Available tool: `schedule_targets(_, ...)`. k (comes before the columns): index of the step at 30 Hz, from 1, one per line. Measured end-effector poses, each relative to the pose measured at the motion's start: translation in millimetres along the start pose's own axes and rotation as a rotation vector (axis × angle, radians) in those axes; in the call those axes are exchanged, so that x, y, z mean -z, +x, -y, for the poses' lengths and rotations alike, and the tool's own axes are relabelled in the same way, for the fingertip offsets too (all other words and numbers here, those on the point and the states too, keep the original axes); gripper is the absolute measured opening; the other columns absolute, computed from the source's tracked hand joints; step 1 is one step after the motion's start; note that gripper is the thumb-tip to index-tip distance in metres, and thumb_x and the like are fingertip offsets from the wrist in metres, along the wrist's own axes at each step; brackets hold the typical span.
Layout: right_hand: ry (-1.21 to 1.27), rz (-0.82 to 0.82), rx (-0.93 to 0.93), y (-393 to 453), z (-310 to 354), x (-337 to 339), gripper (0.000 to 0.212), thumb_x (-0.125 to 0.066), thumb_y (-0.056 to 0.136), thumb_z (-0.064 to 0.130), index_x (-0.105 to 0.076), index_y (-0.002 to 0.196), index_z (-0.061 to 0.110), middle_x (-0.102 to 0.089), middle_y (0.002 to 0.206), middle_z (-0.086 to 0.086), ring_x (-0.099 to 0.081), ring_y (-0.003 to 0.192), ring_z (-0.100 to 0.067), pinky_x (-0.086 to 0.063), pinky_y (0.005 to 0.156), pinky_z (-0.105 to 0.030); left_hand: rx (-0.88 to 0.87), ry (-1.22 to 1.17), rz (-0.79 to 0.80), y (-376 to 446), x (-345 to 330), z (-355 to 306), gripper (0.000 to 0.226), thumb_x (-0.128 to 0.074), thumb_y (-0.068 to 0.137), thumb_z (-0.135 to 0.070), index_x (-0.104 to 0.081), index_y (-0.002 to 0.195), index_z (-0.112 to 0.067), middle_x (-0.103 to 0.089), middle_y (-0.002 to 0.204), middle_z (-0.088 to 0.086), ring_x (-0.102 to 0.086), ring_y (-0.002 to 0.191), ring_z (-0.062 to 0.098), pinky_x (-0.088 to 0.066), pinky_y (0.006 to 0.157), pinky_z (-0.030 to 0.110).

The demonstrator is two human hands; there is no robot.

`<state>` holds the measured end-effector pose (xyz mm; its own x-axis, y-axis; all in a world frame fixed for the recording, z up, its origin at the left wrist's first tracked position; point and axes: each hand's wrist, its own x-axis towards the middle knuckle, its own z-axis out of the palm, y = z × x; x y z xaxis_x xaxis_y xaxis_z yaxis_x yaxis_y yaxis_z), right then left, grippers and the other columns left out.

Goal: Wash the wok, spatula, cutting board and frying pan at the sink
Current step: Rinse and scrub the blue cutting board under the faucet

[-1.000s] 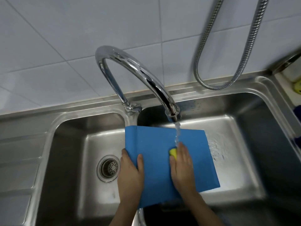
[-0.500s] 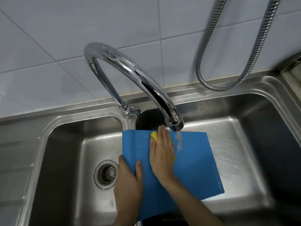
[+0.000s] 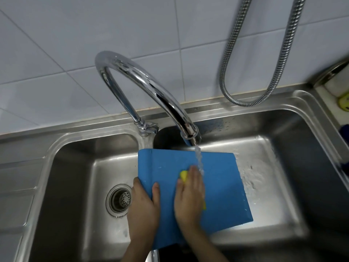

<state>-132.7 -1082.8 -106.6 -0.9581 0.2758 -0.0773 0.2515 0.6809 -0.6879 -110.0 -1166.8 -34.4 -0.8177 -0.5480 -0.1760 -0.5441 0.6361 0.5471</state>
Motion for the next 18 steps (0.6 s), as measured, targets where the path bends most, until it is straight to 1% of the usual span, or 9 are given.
schedule_targets(2, 0.046, 0.066, 0.168, -26, 15, 3, 0.056, -0.029, 0.099, 0.04, -0.04, 0.142, 0.006, -0.041, 0.148, -0.008, -0.036, 0.138, -0.023, -0.023, 0.112, -0.036, -0.019, -0.004, 0.0, 0, 0, 0, 0.031, -0.045, 0.091, -0.046, -0.037, 0.107, -0.02, -0.056, 0.096, 0.002, -0.06, 0.084, 0.029, -0.045, 0.064, 0.037)
schedule_targets(4, 0.069, 0.128, 0.303, -35, 7, 12, 0.056, -0.026, 0.101, 0.041, -0.04, 0.143, 0.006, -0.04, 0.149, -0.008, -0.034, 0.139, -0.021, -0.027, 0.111, -0.036, -0.025, -0.002, -0.003, 0, -1, 1, 0.033, -0.045, 0.091, -0.045, -0.037, 0.11, -0.019, -0.057, 0.098, 0.003, -0.061, 0.085, 0.03, -0.044, 0.064, 0.036)
schedule_targets(5, 0.055, 0.127, 0.307, -28, -7, 15, 0.056, -0.026, 0.101, 0.042, -0.042, 0.141, 0.005, -0.042, 0.147, -0.01, -0.037, 0.138, -0.023, -0.031, 0.11, -0.039, -0.026, 0.002, -0.009, 1, -1, 1, 0.035, -0.045, 0.091, -0.046, -0.037, 0.112, -0.018, -0.057, 0.101, 0.004, -0.06, 0.088, 0.032, -0.043, 0.065, 0.036)
schedule_targets(6, 0.036, 0.115, 0.242, -16, -26, 17, 0.057, -0.027, 0.1, 0.042, -0.044, 0.139, 0.004, -0.045, 0.144, -0.013, -0.042, 0.134, -0.027, -0.035, 0.108, -0.042, -0.028, 0.009, -0.013, 1, -2, 2, 0.037, -0.044, 0.091, -0.047, -0.037, 0.113, -0.018, -0.057, 0.104, 0.005, -0.059, 0.091, 0.033, -0.042, 0.067, 0.036)
schedule_targets(8, -0.024, 0.074, 0.017, 20, -77, 23, 0.06, -0.025, 0.097, 0.044, -0.047, 0.133, 0.002, -0.052, 0.134, -0.018, -0.049, 0.124, -0.036, -0.041, 0.102, -0.048, -0.027, 0.016, -0.009, 1, -2, 3, 0.037, -0.043, 0.091, -0.048, -0.037, 0.111, -0.018, -0.056, 0.105, 0.005, -0.058, 0.093, 0.034, -0.043, 0.068, 0.038)
schedule_targets(11, -0.085, 0.02, -0.263, 63, -131, 41, 0.065, -0.013, 0.093, 0.048, -0.049, 0.117, -0.001, -0.056, 0.117, -0.021, -0.052, 0.108, -0.039, -0.044, 0.093, -0.049, -0.017, 0.019, -0.003, 1, -3, 4, 0.038, -0.041, 0.091, -0.049, -0.037, 0.112, -0.018, -0.056, 0.107, 0.006, -0.058, 0.093, 0.035, -0.044, 0.07, 0.04)
schedule_targets(13, -0.042, -0.052, -0.361, 63, -116, 37, 0.071, -0.012, 0.089, 0.047, -0.053, 0.112, -0.006, -0.058, 0.114, -0.026, -0.052, 0.106, -0.04, -0.042, 0.093, -0.049, -0.017, 0.015, 0.001, 1, -4, 4, 0.039, -0.041, 0.091, -0.05, -0.037, 0.113, -0.018, -0.056, 0.106, 0.007, -0.058, 0.092, 0.035, -0.044, 0.069, 0.039)
schedule_targets(15, -0.017, -0.084, -0.345, 42, -75, 20, 0.067, -0.02, 0.088, 0.041, -0.056, 0.117, -0.008, -0.058, 0.12, -0.027, -0.053, 0.113, -0.042, -0.042, 0.099, -0.05, -0.006, 0.017, -0.001, 1, -5, 5, 0.037, -0.042, 0.091, -0.048, -0.037, 0.111, -0.017, -0.056, 0.105, 0.007, -0.058, 0.091, 0.035, -0.041, 0.067, 0.037)
schedule_targets(18, 0.034, 0.001, -0.039, 1, 4, 7, 0.06, -0.028, 0.092, 0.037, -0.047, 0.137, 0.002, -0.047, 0.143, -0.013, -0.041, 0.134, -0.029, -0.031, 0.112, -0.041, -0.028, 0.003, -0.004, 2, -6, 6, 0.038, -0.046, 0.093, -0.041, -0.039, 0.115, -0.012, -0.054, 0.106, 0.011, -0.057, 0.095, 0.035, -0.04, 0.068, 0.034)
